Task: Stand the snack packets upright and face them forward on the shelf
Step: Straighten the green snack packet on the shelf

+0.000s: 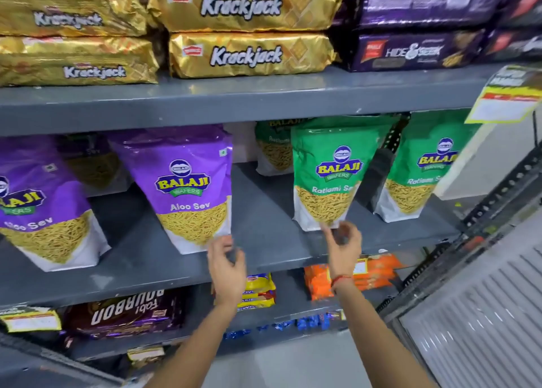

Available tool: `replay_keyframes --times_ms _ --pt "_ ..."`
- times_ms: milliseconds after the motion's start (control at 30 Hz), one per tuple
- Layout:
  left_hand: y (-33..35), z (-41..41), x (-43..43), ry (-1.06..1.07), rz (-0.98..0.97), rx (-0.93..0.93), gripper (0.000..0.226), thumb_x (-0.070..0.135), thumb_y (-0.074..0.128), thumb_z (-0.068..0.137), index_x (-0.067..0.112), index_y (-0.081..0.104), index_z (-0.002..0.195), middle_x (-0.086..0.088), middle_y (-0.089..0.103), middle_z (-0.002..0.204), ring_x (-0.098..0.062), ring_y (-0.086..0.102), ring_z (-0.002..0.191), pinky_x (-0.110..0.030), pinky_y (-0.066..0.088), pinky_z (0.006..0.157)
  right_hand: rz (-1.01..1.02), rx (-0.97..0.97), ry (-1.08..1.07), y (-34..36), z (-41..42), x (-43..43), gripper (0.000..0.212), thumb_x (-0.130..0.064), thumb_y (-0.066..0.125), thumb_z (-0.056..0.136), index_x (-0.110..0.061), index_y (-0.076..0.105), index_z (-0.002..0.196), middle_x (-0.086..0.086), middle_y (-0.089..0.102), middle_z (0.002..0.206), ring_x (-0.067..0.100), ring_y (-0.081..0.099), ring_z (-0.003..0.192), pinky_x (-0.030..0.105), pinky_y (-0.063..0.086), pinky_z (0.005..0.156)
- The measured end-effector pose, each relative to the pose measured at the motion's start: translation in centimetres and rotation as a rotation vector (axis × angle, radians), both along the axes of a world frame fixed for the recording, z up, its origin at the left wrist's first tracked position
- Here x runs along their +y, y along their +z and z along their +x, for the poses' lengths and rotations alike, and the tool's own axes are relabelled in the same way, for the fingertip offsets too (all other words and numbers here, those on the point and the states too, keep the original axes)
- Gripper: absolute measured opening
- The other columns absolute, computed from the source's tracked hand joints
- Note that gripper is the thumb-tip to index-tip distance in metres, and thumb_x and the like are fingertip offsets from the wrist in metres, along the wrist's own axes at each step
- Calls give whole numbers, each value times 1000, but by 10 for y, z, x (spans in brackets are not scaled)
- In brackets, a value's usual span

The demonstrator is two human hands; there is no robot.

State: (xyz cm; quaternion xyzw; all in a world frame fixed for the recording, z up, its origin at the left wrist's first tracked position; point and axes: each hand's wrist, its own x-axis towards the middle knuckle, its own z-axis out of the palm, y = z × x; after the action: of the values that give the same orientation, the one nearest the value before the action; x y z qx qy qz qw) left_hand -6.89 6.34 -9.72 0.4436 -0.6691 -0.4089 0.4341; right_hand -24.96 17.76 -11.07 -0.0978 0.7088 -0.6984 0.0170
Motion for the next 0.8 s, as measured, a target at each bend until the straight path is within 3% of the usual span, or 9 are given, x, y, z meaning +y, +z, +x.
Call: replay_keyframes --times_ms 100,200,300,400,467,633,800 --pt "1 -49 9 -326 64 -136 45 5 65 80 6 51 123 -15 53 118 -26 58 104 -36 47 92 108 -50 95 3 -46 12 88 -37 83 65 -14 38 136 9 42 137 22 47 124 40 41 105" --pt "-1 -91 4 -486 184 -267 72 15 70 79 8 34 141 -16 41 141 -29 46 128 -40 40 107 180 -92 318 3 -78 14 108 -37 84 62 -20 19 147 6 28 154 20 32 139 33 30 110" --pt "-2 -121 -2 -574 290 -295 84 21 71 79 13 22 147 -9 32 152 -24 33 139 -44 32 113 184 -64 501 1 -94 12 99 -38 82 64 -25 25 144 0 36 150 19 37 137 32 34 108" --pt "-2 -137 -3 -625 296 -262 71 23 68 80 18 33 142 -5 47 144 -23 44 131 -46 39 108 163 -55 595 -1 -97 11 85 -37 80 68 -29 32 137 -4 46 140 18 45 131 35 41 106" --pt "-3 -140 -3 -605 272 -251 61 21 66 82 18 40 137 -4 53 139 -24 49 127 -46 41 106 158 -48 605 -3 -95 10 78 -32 79 72 -28 33 136 -5 48 137 17 45 130 28 42 102" --pt "-9 -126 -3 -535 202 -272 57 24 64 85 14 42 136 -6 53 139 -25 49 128 -46 40 108 173 -43 607 -8 -82 5 75 -24 75 78 -18 31 138 4 48 140 21 46 129 46 38 111" --pt "-13 -108 -10 -502 209 -245 58 21 66 84 14 42 136 -8 53 138 -23 49 128 -38 39 109 187 -20 607 -8 -65 -1 60 -27 75 77 -33 36 123 -4 54 126 17 53 119 35 44 103"
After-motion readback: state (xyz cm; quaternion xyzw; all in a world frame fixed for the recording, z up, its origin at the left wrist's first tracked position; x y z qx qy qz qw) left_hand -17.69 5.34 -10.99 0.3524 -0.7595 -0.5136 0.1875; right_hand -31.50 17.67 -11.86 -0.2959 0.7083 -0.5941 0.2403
